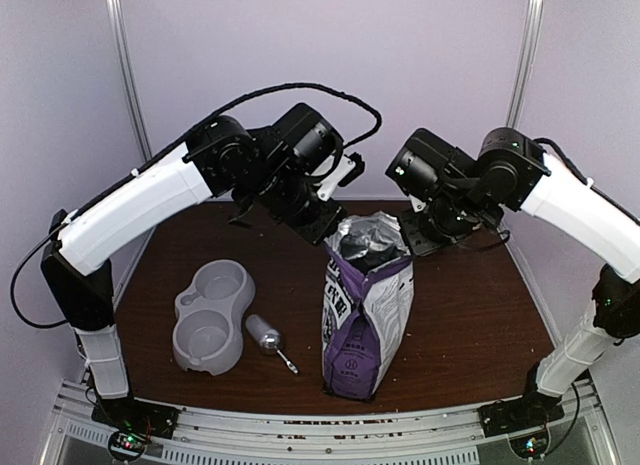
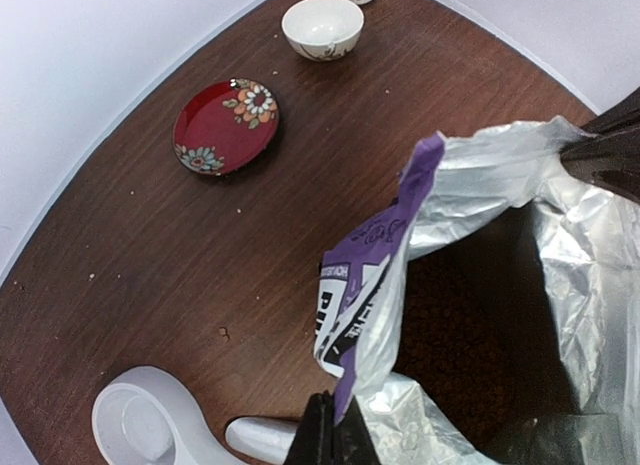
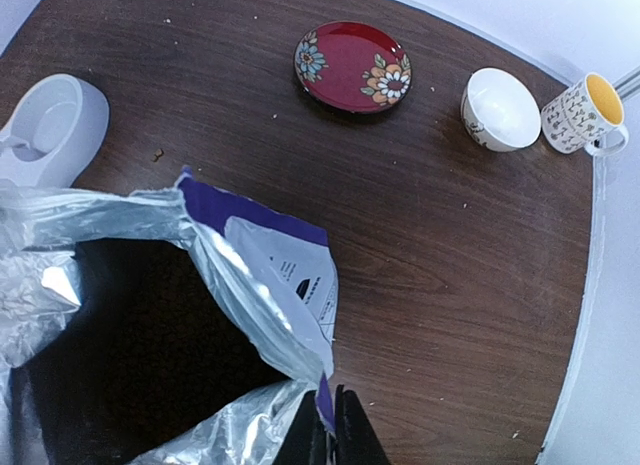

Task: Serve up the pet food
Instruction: Adjust the pet food bag at the center of the board.

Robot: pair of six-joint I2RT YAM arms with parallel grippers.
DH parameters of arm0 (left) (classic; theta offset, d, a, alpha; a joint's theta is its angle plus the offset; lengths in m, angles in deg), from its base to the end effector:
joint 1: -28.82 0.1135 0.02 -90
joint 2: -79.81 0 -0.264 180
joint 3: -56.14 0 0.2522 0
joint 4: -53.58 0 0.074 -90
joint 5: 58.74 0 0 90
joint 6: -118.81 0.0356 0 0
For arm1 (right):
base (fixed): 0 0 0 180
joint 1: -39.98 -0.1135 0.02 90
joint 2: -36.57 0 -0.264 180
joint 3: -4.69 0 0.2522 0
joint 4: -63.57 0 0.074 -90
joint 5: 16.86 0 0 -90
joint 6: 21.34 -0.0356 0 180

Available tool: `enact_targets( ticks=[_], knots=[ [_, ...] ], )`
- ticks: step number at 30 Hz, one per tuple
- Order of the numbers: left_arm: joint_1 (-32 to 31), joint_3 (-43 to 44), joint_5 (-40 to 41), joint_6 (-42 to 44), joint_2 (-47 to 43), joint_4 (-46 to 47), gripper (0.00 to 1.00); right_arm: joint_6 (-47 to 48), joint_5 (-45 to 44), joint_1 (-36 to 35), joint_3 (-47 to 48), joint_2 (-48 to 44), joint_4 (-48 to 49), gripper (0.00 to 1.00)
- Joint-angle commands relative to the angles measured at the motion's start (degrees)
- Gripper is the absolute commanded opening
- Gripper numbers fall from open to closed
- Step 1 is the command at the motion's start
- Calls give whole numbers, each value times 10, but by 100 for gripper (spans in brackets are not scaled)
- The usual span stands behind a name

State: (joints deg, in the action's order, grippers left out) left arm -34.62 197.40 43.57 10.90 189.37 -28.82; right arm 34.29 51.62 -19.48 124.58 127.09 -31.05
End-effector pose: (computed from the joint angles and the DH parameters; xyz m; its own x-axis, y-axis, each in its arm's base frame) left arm 0.1820 -0.3471 0.4106 -0.5794 0.4871 -0.6534 0.6677 0.7435 -0.0378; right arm 0.1571 0.2406 0.4039 -0.7892 -0.3041 -0.5336 -0.3364 0.9409 -0.0386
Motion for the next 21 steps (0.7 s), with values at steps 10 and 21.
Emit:
enact_targets(
  ticks=[10,21],
  knots=[
    [10,-53,-92,3,-45,143,60,26,33,15,-38,-61,127,57],
    [19,-12,-92,23,1,143,71,43,51,47,-26,-44,147,70]
  ],
)
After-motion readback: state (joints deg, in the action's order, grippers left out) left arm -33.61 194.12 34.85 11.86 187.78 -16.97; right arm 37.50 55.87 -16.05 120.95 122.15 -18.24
